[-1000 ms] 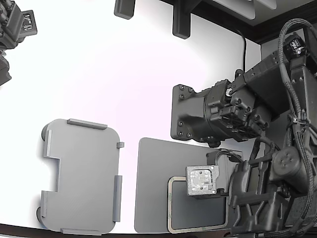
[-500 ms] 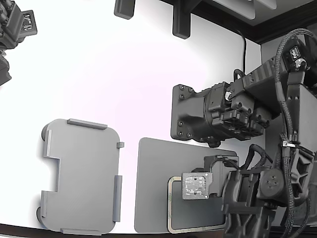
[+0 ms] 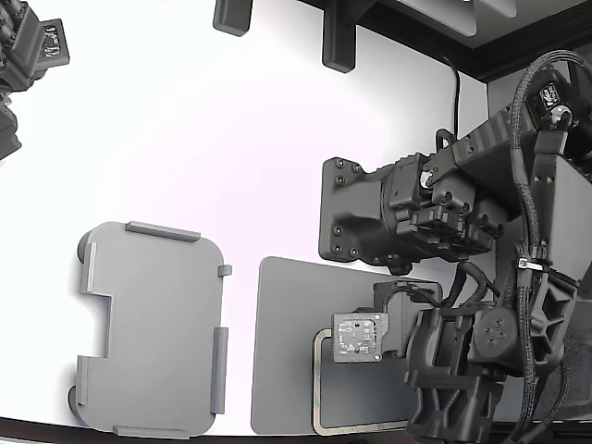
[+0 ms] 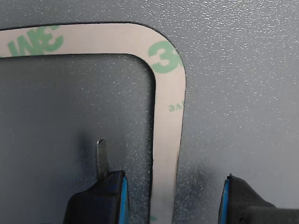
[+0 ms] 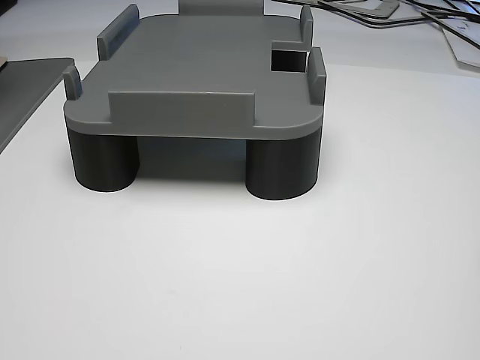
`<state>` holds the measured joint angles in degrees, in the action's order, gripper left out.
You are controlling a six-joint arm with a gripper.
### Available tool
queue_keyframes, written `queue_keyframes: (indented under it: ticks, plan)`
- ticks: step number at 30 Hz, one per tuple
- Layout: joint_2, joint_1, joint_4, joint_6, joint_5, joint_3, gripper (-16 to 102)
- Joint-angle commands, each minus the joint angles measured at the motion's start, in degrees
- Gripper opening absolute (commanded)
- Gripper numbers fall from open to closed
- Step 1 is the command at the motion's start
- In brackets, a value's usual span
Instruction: Move top rectangular frame to the holder.
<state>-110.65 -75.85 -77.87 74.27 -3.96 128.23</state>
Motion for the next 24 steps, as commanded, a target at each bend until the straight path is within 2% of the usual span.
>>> queue_keyframes:
  ticks: [1,8,19,21,22,24]
  plan:
    - [-1.6,0.5,0.5,-0.1,-0.5,-0.5,78]
    - [-0.2,0.5,2.5,0.5,-0.7,0.2,72]
    - [-1.1,0.5,4.5,0.8,-0.3,3.2,55]
    - [-1.6,0.5,4.5,0.8,-0.3,3.5,49]
    - [-1.7,0.5,4.4,0.8,-0.4,3.6,40]
    - [-1.8,0.5,4.3,0.9,-0.4,3.8,31]
